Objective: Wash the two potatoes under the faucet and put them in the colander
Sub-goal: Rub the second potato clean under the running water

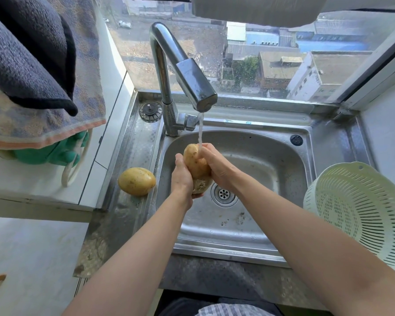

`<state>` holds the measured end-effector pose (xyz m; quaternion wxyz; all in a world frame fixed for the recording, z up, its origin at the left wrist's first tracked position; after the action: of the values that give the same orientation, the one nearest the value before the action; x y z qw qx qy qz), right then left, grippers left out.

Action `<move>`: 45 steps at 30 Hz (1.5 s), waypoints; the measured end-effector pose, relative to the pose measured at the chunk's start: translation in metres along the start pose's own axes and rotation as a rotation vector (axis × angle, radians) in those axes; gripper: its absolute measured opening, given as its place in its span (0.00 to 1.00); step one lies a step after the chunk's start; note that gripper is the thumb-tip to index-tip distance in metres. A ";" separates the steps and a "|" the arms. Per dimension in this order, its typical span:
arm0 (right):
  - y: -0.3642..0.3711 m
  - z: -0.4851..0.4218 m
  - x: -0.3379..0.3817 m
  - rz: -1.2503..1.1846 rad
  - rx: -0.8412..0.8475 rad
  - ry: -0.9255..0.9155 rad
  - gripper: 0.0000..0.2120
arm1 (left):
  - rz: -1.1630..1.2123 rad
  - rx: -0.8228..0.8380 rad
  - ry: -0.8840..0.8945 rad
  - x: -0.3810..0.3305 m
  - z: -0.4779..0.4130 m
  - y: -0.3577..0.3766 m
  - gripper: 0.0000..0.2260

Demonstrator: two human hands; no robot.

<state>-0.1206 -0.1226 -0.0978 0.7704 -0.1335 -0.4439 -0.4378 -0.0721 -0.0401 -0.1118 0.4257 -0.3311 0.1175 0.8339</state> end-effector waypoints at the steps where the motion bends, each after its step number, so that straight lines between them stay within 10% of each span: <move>1: -0.001 0.000 -0.001 -0.003 -0.003 0.003 0.26 | -0.007 -0.001 0.001 0.000 0.000 0.000 0.27; 20: -0.019 0.006 -0.009 0.092 0.095 -0.035 0.24 | -0.032 0.065 -0.109 0.006 0.003 0.001 0.32; 28: -0.037 0.017 0.005 0.093 -0.366 -0.297 0.20 | -0.041 -0.114 0.056 -0.011 0.004 0.003 0.30; 37: -0.008 0.014 -0.001 -0.143 0.086 -0.194 0.18 | 0.145 -0.139 0.047 -0.008 -0.007 -0.015 0.36; 45: -0.034 0.011 -0.002 -0.205 -0.346 -0.335 0.17 | -0.084 -0.145 0.260 -0.024 0.007 0.001 0.35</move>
<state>-0.1544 -0.1352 -0.0992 0.6034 -0.2883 -0.4948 -0.5549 -0.0655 -0.0529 -0.0910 0.4163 -0.4706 0.0972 0.7719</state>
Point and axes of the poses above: each hand's wrist, its own z-axis away from the middle knuckle, its own y-axis out of the palm, x = y × z, the point moved 10 cm from there along -z, towards the middle knuckle, and after that the axes turned 10 degrees about -z, right-handed, at the moved point
